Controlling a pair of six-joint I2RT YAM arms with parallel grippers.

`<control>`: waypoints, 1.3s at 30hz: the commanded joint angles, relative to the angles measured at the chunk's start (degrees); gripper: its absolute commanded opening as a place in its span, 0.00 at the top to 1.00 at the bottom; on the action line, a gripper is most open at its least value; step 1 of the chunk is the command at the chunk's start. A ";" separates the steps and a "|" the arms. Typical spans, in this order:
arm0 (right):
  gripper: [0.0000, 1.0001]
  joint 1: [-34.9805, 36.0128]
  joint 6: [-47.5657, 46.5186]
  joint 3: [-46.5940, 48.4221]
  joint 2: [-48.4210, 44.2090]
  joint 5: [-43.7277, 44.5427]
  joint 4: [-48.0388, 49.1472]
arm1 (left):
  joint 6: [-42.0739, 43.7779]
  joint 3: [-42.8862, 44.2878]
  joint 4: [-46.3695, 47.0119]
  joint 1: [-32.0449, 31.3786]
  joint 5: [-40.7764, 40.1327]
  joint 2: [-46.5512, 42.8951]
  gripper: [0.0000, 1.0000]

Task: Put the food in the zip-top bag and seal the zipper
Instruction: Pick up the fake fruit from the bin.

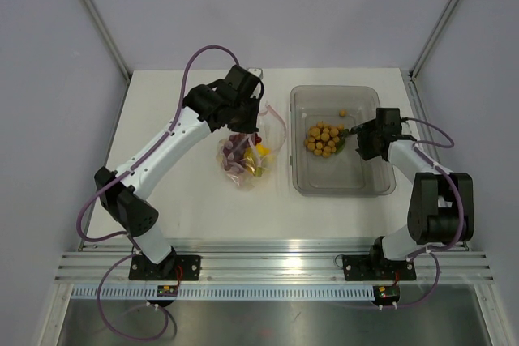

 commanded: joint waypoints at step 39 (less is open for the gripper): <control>0.89 6.09 9.25 12.67 16.64 11.37 2.54 | 2.62 3.04 0.88 -0.09 0.40 2.41 1.00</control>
